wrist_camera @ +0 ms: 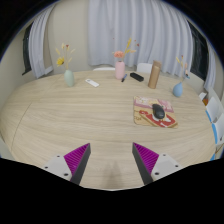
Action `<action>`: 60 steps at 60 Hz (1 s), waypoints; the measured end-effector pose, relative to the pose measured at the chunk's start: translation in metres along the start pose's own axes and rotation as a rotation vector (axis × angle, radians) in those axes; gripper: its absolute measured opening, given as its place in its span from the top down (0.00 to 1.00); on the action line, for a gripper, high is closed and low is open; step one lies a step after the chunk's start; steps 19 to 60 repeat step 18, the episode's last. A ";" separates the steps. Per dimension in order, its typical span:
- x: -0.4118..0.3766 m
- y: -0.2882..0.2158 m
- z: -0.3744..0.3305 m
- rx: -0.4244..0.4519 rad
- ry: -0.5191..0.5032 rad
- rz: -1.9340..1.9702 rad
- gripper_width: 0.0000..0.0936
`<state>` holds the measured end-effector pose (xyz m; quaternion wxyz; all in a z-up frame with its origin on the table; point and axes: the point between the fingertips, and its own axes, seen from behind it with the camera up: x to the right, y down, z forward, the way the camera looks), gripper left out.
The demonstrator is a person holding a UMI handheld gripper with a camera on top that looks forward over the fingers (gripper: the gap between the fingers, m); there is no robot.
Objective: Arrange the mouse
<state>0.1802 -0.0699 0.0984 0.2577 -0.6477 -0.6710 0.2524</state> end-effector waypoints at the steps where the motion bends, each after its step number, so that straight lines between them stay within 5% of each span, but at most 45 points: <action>1: -0.002 0.002 -0.001 -0.003 0.001 -0.003 0.09; 60: -0.033 0.005 -0.015 0.001 -0.005 0.011 0.08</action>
